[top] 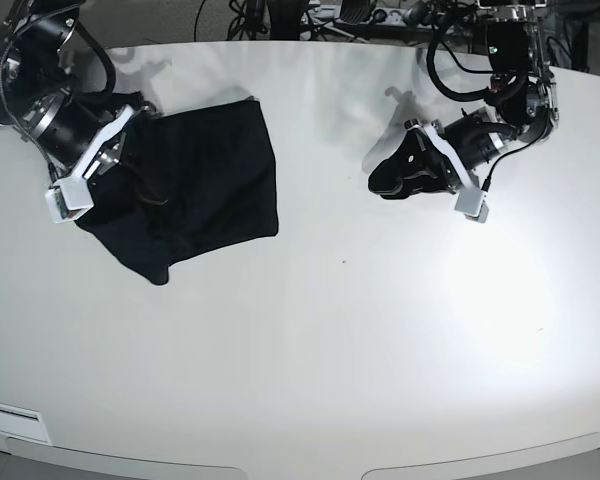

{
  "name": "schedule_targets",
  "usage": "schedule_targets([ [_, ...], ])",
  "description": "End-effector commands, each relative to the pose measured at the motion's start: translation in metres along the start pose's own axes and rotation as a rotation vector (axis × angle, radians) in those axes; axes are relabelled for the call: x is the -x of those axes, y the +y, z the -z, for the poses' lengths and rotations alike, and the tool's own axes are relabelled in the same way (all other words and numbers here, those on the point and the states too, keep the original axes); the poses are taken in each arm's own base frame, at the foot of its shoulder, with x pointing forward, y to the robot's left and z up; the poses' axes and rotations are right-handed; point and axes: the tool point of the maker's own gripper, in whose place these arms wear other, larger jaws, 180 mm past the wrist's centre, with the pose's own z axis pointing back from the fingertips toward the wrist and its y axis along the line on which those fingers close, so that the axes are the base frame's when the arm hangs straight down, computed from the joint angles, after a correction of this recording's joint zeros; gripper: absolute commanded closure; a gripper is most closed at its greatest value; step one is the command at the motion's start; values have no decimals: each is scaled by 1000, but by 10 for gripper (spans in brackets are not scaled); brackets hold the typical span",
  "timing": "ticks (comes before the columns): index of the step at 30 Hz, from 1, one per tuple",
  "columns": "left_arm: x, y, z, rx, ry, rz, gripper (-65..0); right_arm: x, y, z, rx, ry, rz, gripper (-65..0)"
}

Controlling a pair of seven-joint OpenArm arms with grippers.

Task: Fold the T-shirt properly
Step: 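Grasp the folded bundle with both grippers and lift it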

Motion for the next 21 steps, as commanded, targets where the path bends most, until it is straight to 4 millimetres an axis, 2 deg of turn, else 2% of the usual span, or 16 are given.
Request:
schedule_targets([
  [1, -14, -5, -2, 20, -44, 25, -180, -15, 9, 0, -28, -64, -15, 0],
  [5, -14, -5, -2, 20, -44, 25, -180, -10, 24, 14, -73, -76, 31, 0],
  [10, -14, -5, -2, 20, -44, 25, -180, 2, 39, 39, -104, -41, -11, -11],
  [11, -14, -5, -2, 20, -44, 25, -180, 5, 43, 44, -119, -39, -7, -79],
  [12, -14, -5, -2, 20, -44, 25, -180, 8, 48, 50, -144, -32, -2, -183],
  [14, -14, -5, -2, 21, -44, 25, -180, 17, 65, 64, -218, -4, 10, -430],
  [15, -14, -5, -2, 21, -45, 25, -180, 18, 76, 70, -265, 6, 4, -496],
  [18, -17, -7, -2, 31, -58, 19, -180, 10, 117, 79, -425, 5, -55, -506],
  [21, -21, -13, -3, 63, -82, -1, -180, -15, 137, 78, -498, -34, -153, -506],
])
